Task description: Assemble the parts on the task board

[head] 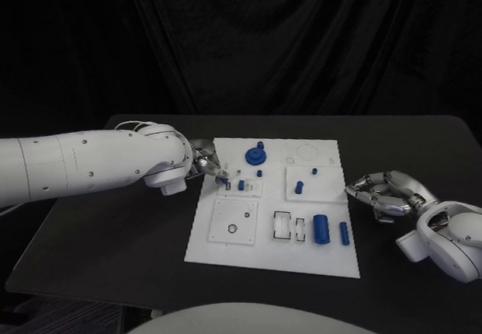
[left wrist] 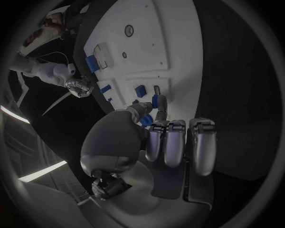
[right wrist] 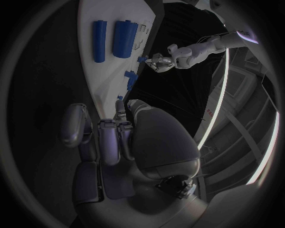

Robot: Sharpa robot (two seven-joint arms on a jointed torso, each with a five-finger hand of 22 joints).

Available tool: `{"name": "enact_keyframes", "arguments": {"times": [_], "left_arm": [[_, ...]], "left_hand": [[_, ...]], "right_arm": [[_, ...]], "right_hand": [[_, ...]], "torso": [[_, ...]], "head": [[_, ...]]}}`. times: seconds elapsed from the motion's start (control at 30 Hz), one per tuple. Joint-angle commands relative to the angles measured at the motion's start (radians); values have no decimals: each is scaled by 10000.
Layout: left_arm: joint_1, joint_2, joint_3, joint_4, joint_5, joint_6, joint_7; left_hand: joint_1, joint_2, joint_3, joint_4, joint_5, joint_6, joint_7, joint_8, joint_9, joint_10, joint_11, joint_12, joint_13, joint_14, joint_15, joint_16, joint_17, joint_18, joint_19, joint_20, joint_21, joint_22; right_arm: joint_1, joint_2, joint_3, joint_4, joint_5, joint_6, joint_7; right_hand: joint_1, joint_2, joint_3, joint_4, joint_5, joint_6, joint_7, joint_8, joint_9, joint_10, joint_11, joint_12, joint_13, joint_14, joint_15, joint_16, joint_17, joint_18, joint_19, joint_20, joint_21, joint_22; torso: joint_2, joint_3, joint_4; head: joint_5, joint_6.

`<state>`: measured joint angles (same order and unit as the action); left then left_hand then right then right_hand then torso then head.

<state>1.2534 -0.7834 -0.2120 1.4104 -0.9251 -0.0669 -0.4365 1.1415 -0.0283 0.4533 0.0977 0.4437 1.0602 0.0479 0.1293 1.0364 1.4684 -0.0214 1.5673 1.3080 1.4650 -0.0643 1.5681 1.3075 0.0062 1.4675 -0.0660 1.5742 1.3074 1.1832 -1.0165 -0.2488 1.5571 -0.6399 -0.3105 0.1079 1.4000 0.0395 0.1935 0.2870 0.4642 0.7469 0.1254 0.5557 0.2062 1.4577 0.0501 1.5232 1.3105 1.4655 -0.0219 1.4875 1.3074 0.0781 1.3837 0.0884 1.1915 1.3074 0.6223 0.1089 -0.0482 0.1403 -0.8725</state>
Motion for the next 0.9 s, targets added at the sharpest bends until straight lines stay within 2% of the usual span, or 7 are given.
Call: {"name": "enact_keyframes", "arguments": {"times": [0.03,0.2,0.3,0.43,0.73,0.9], "left_arm": [[-65,58,9,-10,-24,192,145],[-115,86,10,-20,-24,221,176],[-132,98,10,-58,-24,207,209],[-157,106,10,-100,-24,190,265],[-192,181,10,-201,-24,254,367],[-225,205,10,-278,-24,364,408]], "left_hand": [[-11,100,48,17,-54,71,-58,52,9,1024,-63,35,2628,1058,-68,27,2633,-62,1033,-89,-34,2634],[-15,101,50,20,-56,70,-57,51,10,1024,-63,35,2628,1058,-68,27,2633,-62,1033,-90,-34,2634],[-15,101,50,20,-56,70,-57,51,10,1024,-63,35,2628,1058,-68,27,2633,-62,1033,-90,-34,2634],[-22,104,57,26,-59,67,-56,51,11,1024,-62,35,2628,1058,-68,27,2633,-62,1033,-90,-34,2634],[-36,119,76,41,-64,64,-57,52,14,1024,-62,35,2628,1058,-68,27,2633,-62,1033,-91,-34,2634],[-42,121,81,47,-68,64,-56,52,15,1024,-62,35,2628,1058,-68,27,2633,-62,1033,-91,-34,2634]], "right_arm": [[-22,-12,7,43,-45,-16,24],[-22,-42,7,49,-45,-170,181],[-22,-64,7,46,-45,-228,235],[-21,-77,8,41,-45,-263,274],[-21,-78,8,39,-45,-290,302],[-21,-75,8,43,-45,-269,295]], "right_hand": [[89,-31,44,-5,34,18,-18,45,-13,-71,-22,-58,1569,536,36,-30,1435,129,-66,17,-62,1385],[66,-76,25,8,22,10,-12,50,-19,-149,-16,-93,1504,502,40,-82,1365,148,-112,20,-155,1357],[63,-82,24,10,21,13,-12,54,-20,-199,-15,-116,1462,488,41,-103,1338,157,-133,21,-197,1344],[59,-90,23,12,22,16,-12,60,-22,-236,-14,-133,1433,474,44,-123,1312,162,-148,23,-227,1335],[53,-98,24,13,23,20,-12,67,-25,-282,-13,-156,1395,445,45,-167,1254,170,-170,25,-270,1323],[54,-100,26,12,24,20,-13,70,-26,-290,-14,-160,1389,438,46,-177,1242,175,-183,26,-296,1315]], "torso": [[6,2,8],[3,5,-23],[8,-8,-5],[-2,4,-14],[-10,3,2],[1,-4,-18]], "head": [[25,-2],[58,-2],[40,-2],[24,-2],[35,-2],[42,-2]]}}
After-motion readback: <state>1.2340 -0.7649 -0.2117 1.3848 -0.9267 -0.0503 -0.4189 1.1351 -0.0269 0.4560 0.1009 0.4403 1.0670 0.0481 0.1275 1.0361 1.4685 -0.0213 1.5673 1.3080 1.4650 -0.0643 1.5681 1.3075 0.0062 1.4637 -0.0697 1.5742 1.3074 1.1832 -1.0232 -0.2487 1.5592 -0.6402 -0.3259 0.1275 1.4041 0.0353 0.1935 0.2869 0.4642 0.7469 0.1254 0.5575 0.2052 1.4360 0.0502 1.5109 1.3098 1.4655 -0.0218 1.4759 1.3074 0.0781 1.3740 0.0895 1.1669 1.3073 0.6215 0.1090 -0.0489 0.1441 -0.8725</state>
